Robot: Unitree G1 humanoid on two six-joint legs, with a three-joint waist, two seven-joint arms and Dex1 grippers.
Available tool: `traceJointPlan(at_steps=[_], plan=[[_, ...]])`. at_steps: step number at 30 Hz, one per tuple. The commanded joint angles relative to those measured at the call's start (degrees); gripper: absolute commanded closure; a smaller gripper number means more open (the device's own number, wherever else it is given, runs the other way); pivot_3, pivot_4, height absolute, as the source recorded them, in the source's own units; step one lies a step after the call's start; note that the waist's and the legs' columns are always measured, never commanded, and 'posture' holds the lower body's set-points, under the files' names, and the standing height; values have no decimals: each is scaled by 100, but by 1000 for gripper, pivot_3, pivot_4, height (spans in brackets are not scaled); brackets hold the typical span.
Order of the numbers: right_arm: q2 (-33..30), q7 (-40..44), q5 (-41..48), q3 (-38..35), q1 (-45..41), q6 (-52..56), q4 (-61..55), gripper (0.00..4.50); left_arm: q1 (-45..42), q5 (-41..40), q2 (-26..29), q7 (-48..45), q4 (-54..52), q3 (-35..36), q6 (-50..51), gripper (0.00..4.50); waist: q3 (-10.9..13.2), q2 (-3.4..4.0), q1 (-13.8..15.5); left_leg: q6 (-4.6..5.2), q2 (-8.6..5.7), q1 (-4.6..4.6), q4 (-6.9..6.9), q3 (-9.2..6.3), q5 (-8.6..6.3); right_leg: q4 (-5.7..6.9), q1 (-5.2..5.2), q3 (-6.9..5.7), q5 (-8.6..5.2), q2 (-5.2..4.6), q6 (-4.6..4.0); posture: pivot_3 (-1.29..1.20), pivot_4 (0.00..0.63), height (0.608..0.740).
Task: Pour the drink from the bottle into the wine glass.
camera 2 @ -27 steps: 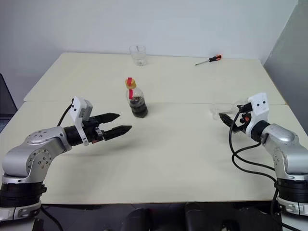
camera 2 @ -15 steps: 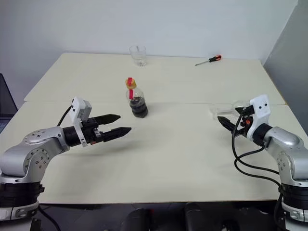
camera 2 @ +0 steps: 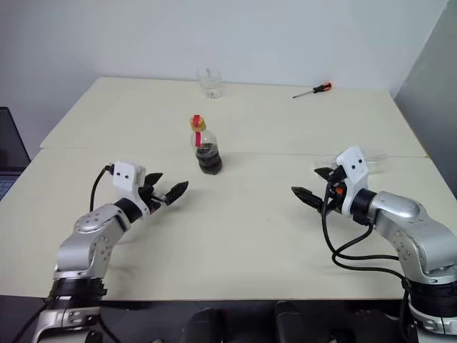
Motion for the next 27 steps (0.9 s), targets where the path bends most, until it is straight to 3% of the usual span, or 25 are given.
traceJointPlan(at_steps=[1, 13, 27], plan=[[54, -16, 131, 89, -176, 38, -280, 0, -447, 11, -197, 18, 267, 99, -552, 15, -1, -1, 40, 0, -2, 1, 2, 1, 0, 0, 1, 0, 1, 0, 0, 0, 150, 740], [84, -106, 146, 127, -142, 211, -507, 0, -1076, 194, -184, -517, 963, -184, -878, 15, -1, -1, 44, 0, 0, -5, 3, 3, 0, -1, -1, -12, 3, 2, -2, 0, 150, 740], [73, -256, 221, -50, 12, 281, -731, 0, -2521, 918, -497, -475, 3050, -543, -1657, 15, -1, -1, 49, 0, 4, -51, 42, -22, 0, -1, -4, -81, 3, 2, -1, 0, 150, 740]])
